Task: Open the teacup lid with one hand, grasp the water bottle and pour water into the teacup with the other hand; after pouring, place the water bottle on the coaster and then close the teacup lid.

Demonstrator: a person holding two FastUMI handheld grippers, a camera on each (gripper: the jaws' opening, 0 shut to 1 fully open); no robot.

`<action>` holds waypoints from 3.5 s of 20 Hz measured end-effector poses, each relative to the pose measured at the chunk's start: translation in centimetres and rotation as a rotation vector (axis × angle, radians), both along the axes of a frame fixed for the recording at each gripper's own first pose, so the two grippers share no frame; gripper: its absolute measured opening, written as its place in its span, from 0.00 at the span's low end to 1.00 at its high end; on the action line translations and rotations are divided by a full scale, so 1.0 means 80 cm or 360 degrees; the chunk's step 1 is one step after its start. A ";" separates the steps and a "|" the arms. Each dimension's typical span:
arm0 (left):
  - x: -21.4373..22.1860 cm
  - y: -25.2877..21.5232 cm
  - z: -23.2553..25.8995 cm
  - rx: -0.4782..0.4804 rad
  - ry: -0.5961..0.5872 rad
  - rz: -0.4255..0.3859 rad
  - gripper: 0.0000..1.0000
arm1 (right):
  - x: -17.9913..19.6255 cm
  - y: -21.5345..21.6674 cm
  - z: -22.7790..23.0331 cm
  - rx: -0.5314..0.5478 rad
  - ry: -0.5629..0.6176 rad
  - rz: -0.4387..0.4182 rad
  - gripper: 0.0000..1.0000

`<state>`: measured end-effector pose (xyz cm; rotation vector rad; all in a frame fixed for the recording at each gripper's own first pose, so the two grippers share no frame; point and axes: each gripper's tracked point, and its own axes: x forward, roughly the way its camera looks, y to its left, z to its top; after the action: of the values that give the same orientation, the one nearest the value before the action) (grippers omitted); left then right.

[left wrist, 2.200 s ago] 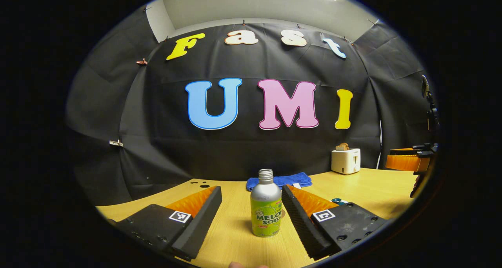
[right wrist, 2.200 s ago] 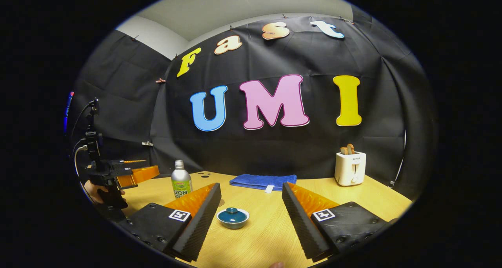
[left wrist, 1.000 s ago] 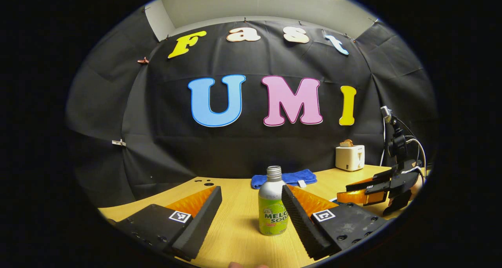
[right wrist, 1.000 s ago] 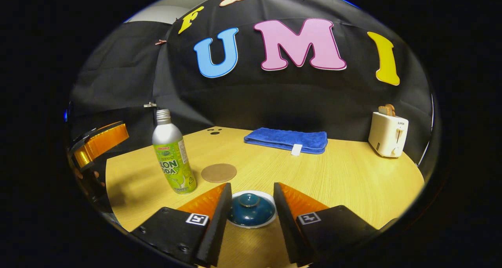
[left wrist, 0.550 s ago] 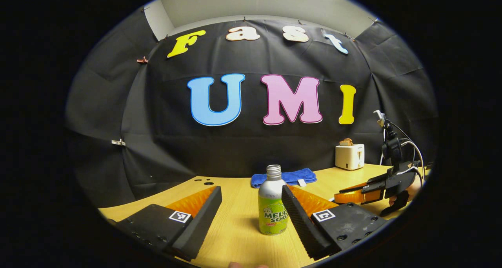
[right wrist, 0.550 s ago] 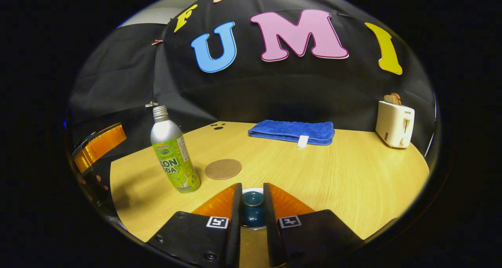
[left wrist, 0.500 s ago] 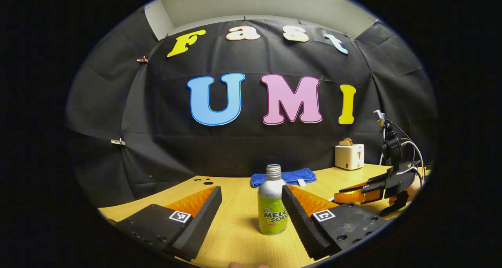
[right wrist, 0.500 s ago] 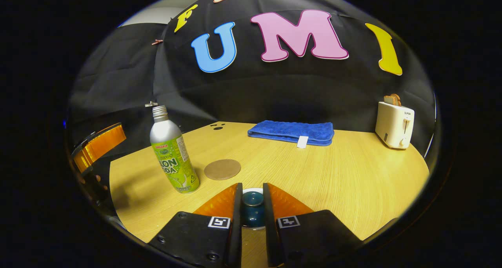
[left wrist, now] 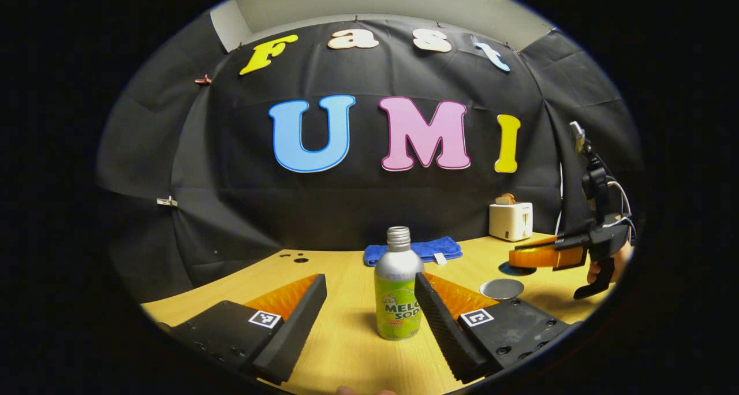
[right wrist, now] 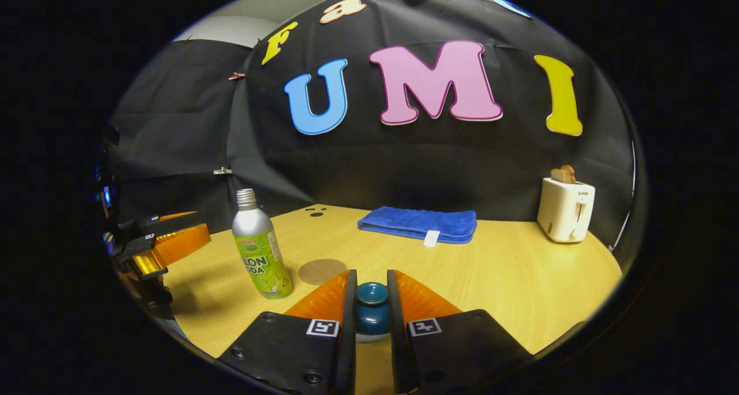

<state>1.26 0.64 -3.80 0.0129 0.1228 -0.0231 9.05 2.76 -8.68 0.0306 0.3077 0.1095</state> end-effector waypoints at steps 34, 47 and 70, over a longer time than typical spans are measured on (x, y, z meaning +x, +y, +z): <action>0.082 -0.089 -0.036 0.1642 0.0078 -0.0311 0.80 | -0.072 -0.161 0.062 -0.0117 -0.0203 -0.0291 0.28; 0.117 -0.097 -0.061 0.2527 0.0153 -0.0456 0.80 | -0.074 -0.167 0.061 -0.0114 -0.0192 -0.0308 0.28; 0.151 -0.095 -0.028 0.3205 0.0122 -0.0538 0.82 | -0.076 -0.170 0.064 -0.0106 -0.0196 -0.0311 0.28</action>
<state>13.38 -6.97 -6.04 2.0466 0.1748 -0.2297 2.98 -10.86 -3.60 -0.0123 0.1839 -0.0927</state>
